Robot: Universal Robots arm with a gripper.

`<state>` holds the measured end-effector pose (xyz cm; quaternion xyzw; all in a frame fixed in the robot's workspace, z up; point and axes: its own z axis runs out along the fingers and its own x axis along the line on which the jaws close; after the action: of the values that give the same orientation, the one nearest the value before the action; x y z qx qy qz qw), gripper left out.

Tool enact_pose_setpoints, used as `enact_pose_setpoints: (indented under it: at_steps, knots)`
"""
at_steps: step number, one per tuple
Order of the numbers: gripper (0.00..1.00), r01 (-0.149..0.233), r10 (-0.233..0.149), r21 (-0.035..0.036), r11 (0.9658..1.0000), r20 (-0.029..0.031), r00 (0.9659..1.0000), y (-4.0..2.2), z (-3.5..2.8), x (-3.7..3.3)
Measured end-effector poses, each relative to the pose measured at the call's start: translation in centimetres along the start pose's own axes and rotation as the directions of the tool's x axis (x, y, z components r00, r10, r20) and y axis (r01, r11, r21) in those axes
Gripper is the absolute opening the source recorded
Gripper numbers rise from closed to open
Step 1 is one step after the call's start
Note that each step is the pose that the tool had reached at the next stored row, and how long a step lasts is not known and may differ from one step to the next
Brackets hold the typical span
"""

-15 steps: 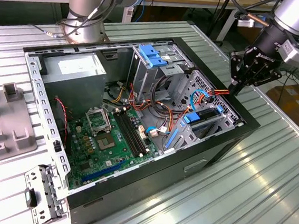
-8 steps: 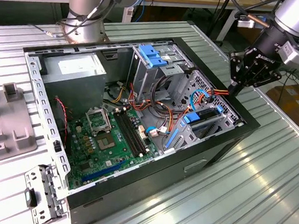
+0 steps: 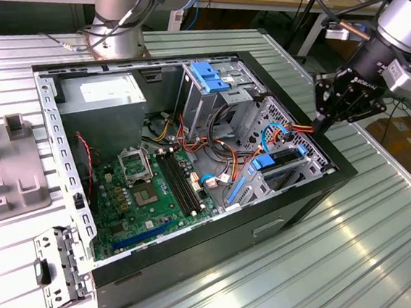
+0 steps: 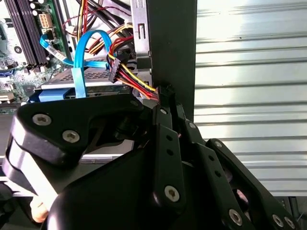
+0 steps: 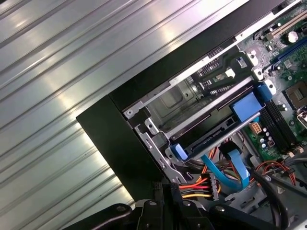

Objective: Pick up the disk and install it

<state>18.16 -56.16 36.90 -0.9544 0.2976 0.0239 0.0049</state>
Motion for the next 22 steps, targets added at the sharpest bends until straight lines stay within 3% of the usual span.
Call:
enact_pose_setpoints:
  at_steps: [13,22]
  knots:
    - [0.17,0.000,0.000,0.0066,1.0000,0.0046,1.0000,1.83,0.04,-0.50]
    - [0.17,0.000,0.000,0.0100,0.9999,0.0069,1.0000,3.16,0.13,-1.60]
